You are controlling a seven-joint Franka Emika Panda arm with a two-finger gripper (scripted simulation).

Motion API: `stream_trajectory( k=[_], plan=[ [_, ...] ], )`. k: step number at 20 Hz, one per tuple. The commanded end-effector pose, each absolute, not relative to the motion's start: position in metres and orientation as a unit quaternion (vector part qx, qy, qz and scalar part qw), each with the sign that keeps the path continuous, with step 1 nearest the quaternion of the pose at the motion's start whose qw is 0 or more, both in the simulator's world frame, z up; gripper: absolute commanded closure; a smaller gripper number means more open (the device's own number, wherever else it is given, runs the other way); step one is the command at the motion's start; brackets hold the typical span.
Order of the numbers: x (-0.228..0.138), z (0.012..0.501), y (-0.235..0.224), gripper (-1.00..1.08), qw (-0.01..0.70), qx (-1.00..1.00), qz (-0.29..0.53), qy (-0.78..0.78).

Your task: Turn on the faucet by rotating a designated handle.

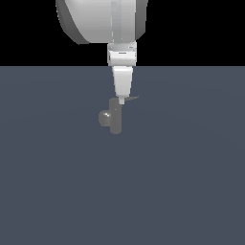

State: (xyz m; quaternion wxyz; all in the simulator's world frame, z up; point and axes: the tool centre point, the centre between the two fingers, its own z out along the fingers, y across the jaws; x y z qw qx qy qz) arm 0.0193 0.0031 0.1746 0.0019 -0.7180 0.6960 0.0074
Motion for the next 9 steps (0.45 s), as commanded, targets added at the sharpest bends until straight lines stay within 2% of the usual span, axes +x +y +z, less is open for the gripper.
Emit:
stream_trajectory(
  k=[1,9],
  plan=[
    [0.028,0.173,-0.027,1.08,0.002,-0.706,0.001,0.709],
    [0.040,0.173,-0.055,1.08,0.000,-0.701,0.000,0.713]
  ],
)
